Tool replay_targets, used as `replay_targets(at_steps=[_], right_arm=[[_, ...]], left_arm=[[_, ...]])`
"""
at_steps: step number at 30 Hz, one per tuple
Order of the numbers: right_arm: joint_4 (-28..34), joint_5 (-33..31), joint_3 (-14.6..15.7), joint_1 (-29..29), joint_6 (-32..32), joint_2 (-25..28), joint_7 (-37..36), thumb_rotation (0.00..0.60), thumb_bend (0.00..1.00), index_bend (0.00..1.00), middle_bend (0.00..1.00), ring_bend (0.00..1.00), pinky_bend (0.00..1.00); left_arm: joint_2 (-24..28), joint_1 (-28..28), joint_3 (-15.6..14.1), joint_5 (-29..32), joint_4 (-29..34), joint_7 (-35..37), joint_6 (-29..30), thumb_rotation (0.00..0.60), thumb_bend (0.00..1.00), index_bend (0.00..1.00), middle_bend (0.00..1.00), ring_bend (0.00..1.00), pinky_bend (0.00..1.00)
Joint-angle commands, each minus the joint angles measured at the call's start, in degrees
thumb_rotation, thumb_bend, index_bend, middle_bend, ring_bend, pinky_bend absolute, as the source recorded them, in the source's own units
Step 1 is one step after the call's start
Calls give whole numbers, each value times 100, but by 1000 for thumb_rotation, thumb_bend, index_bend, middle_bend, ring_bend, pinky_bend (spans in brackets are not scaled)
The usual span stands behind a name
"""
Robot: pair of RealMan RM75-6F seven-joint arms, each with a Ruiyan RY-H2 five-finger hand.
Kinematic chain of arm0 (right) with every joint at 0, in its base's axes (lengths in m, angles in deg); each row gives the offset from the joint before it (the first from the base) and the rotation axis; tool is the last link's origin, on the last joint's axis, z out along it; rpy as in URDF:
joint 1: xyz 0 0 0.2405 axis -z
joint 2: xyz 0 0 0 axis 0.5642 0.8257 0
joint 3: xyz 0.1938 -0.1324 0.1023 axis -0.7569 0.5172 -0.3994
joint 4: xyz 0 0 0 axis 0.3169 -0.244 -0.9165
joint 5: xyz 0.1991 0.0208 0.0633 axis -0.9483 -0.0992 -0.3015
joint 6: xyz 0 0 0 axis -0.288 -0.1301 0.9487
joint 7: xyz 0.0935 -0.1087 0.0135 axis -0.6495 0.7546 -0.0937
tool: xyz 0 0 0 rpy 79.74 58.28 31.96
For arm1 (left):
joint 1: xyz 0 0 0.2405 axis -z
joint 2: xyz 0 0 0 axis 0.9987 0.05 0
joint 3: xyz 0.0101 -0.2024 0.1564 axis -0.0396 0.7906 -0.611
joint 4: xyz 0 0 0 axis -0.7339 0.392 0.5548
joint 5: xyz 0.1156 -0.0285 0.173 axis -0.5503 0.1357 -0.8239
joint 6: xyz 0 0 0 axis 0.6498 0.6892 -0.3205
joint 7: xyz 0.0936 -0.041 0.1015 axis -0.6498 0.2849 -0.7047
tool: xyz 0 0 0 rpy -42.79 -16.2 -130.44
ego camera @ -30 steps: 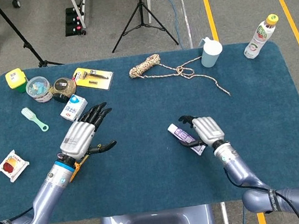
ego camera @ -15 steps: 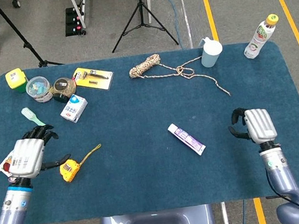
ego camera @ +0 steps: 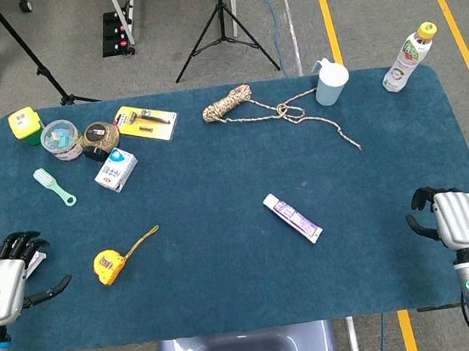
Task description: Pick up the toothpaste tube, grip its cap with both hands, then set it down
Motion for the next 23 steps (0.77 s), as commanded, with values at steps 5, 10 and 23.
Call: replay_targets(at_steps=[5,10,23], right_arm=[[227,334,204,569,497,254,79,563,349,566,561,589,483],[381,565,287,876,792,393,153,562,349,566,564,589,483],[373,734,160,1169,894,468,-42,563,349,564,566,590,483]], left_arm=[[88,-508,-222,-264,-186,307,216,330,133,312,246,164,310],[162,-740,-280,-561,-140,400,388,331,133,312,245,164,308],[414,-855,-125,-725,117,340,263,334,133,312,242,164,307]])
